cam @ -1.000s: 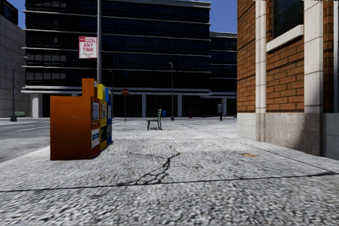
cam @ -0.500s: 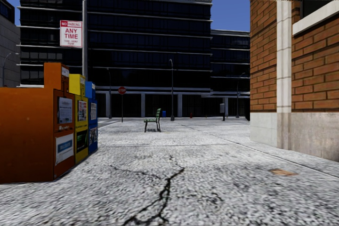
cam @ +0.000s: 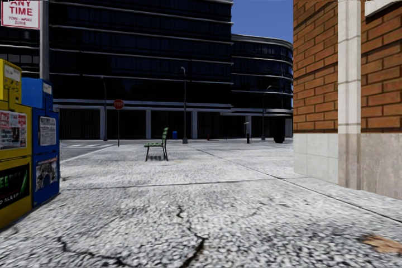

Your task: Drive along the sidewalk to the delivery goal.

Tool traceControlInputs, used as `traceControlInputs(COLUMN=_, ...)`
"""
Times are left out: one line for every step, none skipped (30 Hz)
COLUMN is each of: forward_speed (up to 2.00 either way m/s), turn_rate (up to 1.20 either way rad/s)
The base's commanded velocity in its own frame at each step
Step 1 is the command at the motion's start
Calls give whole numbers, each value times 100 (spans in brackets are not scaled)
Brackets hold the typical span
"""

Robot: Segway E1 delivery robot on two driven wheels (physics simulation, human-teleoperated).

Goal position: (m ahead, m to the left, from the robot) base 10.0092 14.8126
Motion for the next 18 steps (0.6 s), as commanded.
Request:
traceControlInputs(forward_speed=200, turn_rate=-38)
traceControlInputs(forward_speed=200, turn_rate=-38)
traceControlInputs(forward_speed=200, turn_rate=-38)
traceControlInputs(forward_speed=200, turn_rate=-26)
traceControlInputs(forward_speed=200, turn_rate=-5)
traceControlInputs(forward_speed=200, turn_rate=-5)
traceControlInputs(forward_speed=200, turn_rate=0)
traceControlInputs(forward_speed=200, turn_rate=0)
traceControlInputs(forward_speed=200, turn_rate=0)
traceControlInputs(forward_speed=200, turn_rate=0)
traceControlInputs(forward_speed=200, turn_rate=0)
traceControlInputs(forward_speed=200, turn_rate=0)
traceControlInputs(forward_speed=200, turn_rate=0)
traceControlInputs(forward_speed=200, turn_rate=0)
traceControlInputs(forward_speed=200, turn_rate=0)
traceControlInputs(forward_speed=200, turn_rate=0)
traceControlInputs(forward_speed=200, turn_rate=0)
traceControlInputs(forward_speed=200, turn_rate=0)
